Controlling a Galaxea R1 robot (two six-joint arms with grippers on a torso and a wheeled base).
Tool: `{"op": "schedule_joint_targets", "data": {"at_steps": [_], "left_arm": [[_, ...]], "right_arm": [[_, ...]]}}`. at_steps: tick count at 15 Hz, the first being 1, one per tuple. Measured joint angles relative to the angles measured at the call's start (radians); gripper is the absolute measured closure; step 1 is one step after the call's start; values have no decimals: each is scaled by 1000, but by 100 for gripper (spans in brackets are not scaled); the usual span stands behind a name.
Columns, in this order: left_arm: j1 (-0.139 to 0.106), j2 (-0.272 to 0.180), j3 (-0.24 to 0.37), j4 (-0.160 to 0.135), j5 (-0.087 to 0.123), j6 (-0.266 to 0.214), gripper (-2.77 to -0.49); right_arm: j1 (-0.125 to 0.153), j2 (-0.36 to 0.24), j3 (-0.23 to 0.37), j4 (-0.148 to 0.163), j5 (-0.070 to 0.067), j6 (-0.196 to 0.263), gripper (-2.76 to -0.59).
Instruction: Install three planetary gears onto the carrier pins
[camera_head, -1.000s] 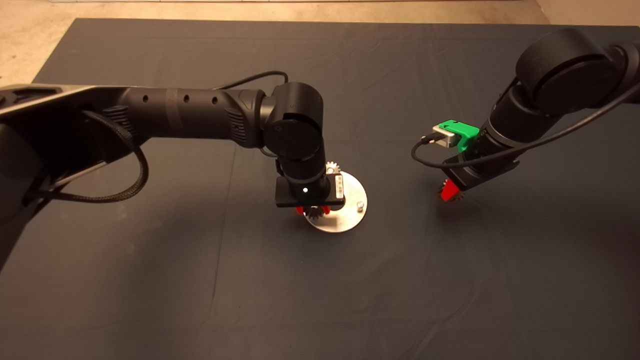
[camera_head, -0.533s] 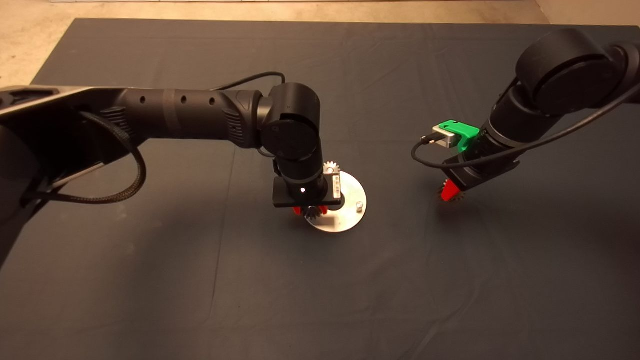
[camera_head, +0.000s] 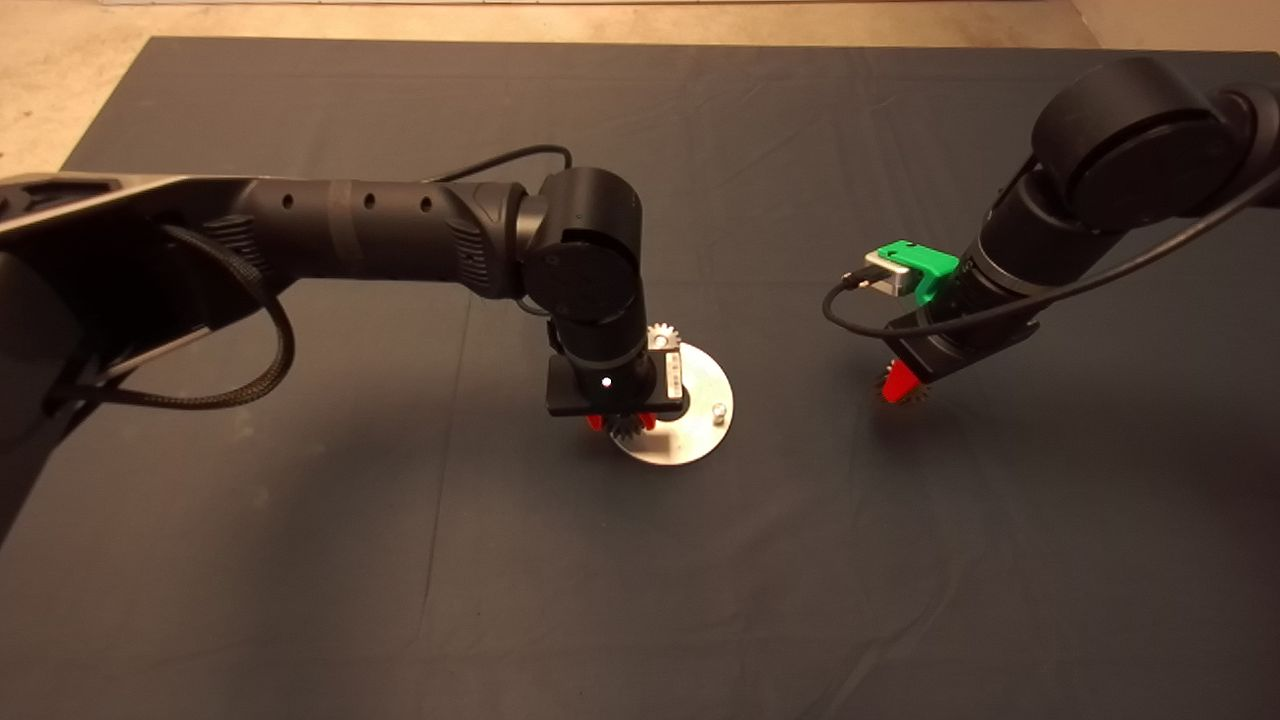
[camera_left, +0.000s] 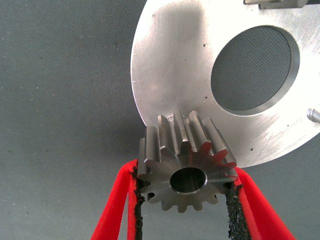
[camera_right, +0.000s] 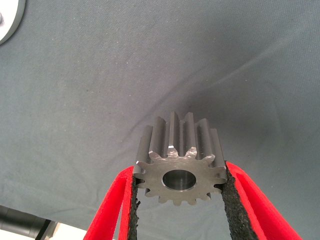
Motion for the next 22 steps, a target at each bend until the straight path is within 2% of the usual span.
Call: {"op": "schedule_joint_targets", "data": {"at_steps": [8,13,15,17,19,20,21,22], "left_arm": [[2,-11,0,0,4,0,-102],[2,-19,11,0,8,3,-131],[2,-44,46,0,8,3,-144],[2,-111,115,-1,7,3,-147],[1,-204,179,-2,13,3,-160],[1,-253,212,-2,19,3,-161],[1,-303,247,-2,30,3,-161],[1,-349,286,-3,43,8,-170]], "right_arm": [[1,-1,3,0,-1,0,-96],[1,2,3,0,-1,0,-96],[1,27,-6,0,-2,0,-96],[1,76,-32,0,-5,0,-96],[0,138,-66,0,-4,0,-96],[-1,170,-83,0,-3,0,-96],[-2,201,-100,1,4,-1,-96],[-7,228,-123,1,4,-1,-96]]}}
